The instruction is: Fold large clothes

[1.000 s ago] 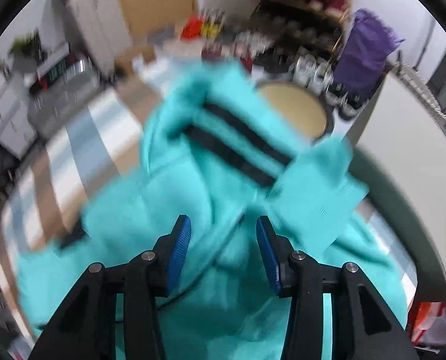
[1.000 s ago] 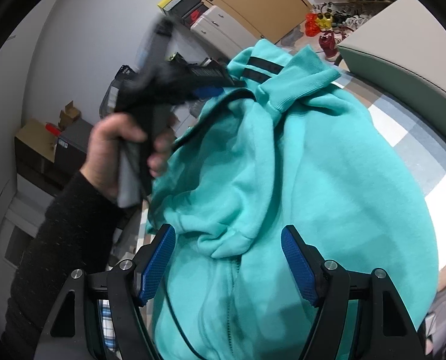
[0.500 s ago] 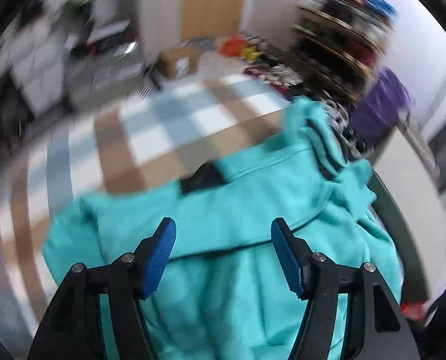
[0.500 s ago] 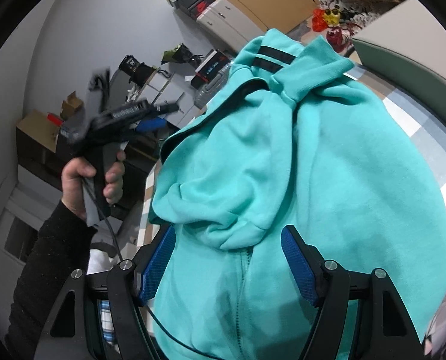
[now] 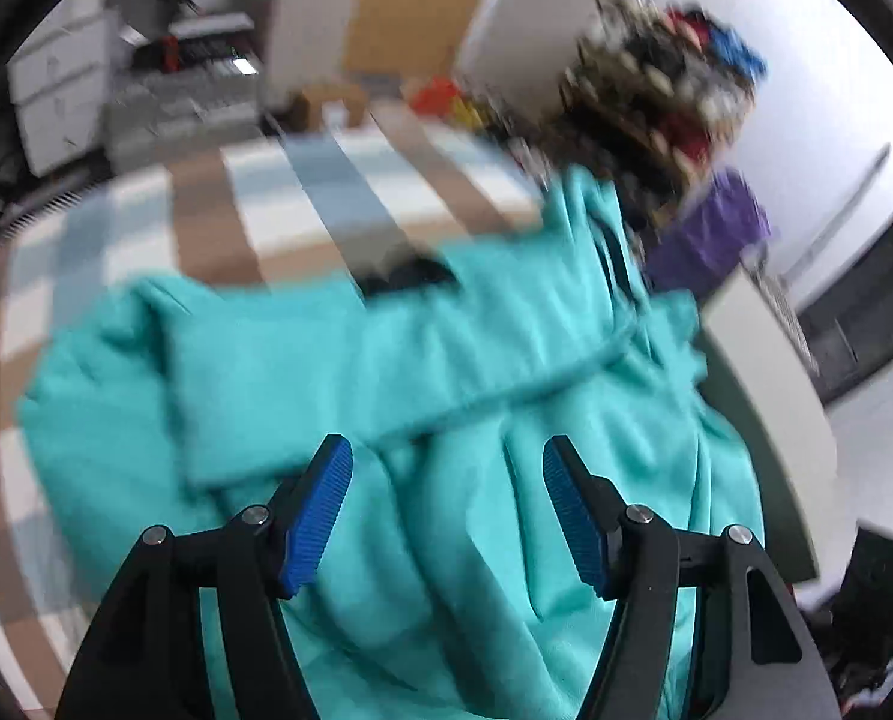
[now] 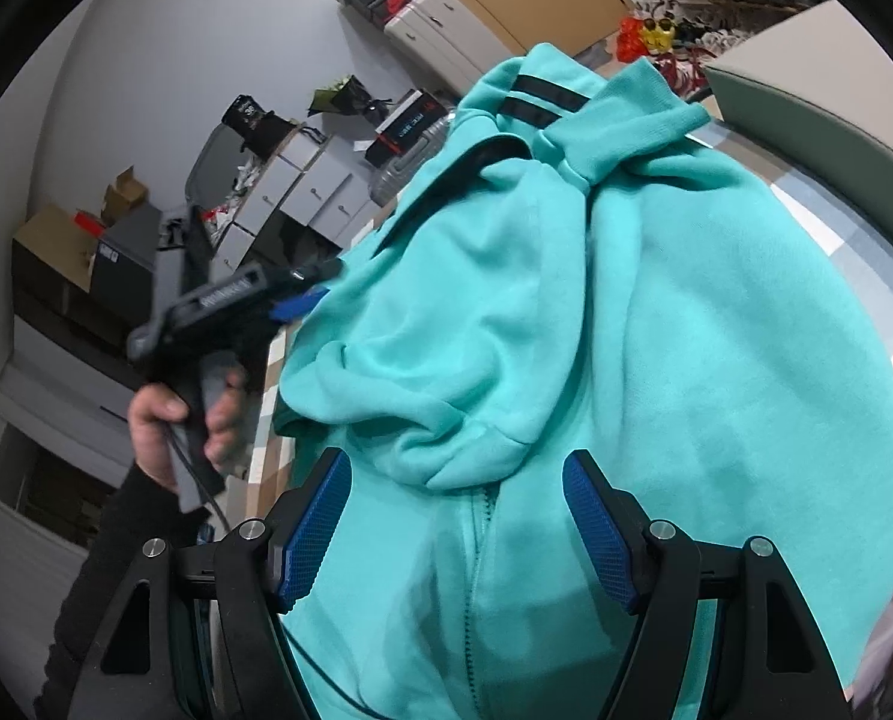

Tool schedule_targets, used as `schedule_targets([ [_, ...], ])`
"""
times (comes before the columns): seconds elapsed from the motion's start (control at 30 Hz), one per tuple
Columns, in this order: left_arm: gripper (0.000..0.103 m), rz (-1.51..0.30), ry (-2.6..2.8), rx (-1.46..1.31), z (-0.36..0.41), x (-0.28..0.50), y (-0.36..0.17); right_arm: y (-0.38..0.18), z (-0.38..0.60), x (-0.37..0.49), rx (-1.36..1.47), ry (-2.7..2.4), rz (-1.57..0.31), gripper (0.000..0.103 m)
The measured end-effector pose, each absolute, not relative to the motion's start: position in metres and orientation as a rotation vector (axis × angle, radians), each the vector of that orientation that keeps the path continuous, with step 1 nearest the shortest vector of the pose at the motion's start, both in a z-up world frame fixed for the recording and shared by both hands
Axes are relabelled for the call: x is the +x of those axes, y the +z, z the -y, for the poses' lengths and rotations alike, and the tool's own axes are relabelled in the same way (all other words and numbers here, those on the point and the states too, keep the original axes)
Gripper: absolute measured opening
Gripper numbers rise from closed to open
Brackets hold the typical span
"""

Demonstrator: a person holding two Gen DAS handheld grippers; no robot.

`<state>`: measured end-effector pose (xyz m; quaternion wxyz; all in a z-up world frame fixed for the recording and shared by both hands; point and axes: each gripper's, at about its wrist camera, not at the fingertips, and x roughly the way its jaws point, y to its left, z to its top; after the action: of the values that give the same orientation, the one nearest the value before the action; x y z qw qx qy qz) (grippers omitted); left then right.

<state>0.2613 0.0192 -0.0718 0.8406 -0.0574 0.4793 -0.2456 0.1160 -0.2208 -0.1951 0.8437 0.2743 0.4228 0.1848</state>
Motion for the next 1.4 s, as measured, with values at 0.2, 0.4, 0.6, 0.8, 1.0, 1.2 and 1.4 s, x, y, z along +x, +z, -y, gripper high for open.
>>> schedule_targets([
  [0.2,0.061,-1.082,-0.395,-0.321,-0.044,0.294,-0.126,-0.198,0.217,0.115,0.566,0.385,-0.908,0.074],
  [0.4,0.061,-1.018,-0.373,-0.259,-0.04,0.271,-0.13,-0.199,0.225,0.115,0.576,0.371,-0.902,0.074],
  [0.6,0.062,-1.015,-0.506,-0.322,-0.04,0.257,-0.109,-0.196,0.223,0.115,0.58,0.382,-0.895,0.074],
  [0.8,0.062,-1.107,-0.579,-0.466,-0.022,0.244,-0.137,-0.196,0.221,0.114,0.566,0.377,-0.886,0.074],
  [1.0,0.062,-0.998,-0.427,-0.153,0.009,0.214,-0.153,-0.201,0.231,0.116,0.579,0.339,-0.898,0.074],
  [1.2,0.062,-0.908,-0.478,-0.125,0.022,0.188,-0.103,-0.201,0.235,0.114,0.601,0.339,-0.887,0.074],
  [1.4,0.062,-0.999,-0.417,-0.139,0.018,0.189,-0.142,-0.202,0.236,0.114,0.603,0.332,-0.888,0.074],
])
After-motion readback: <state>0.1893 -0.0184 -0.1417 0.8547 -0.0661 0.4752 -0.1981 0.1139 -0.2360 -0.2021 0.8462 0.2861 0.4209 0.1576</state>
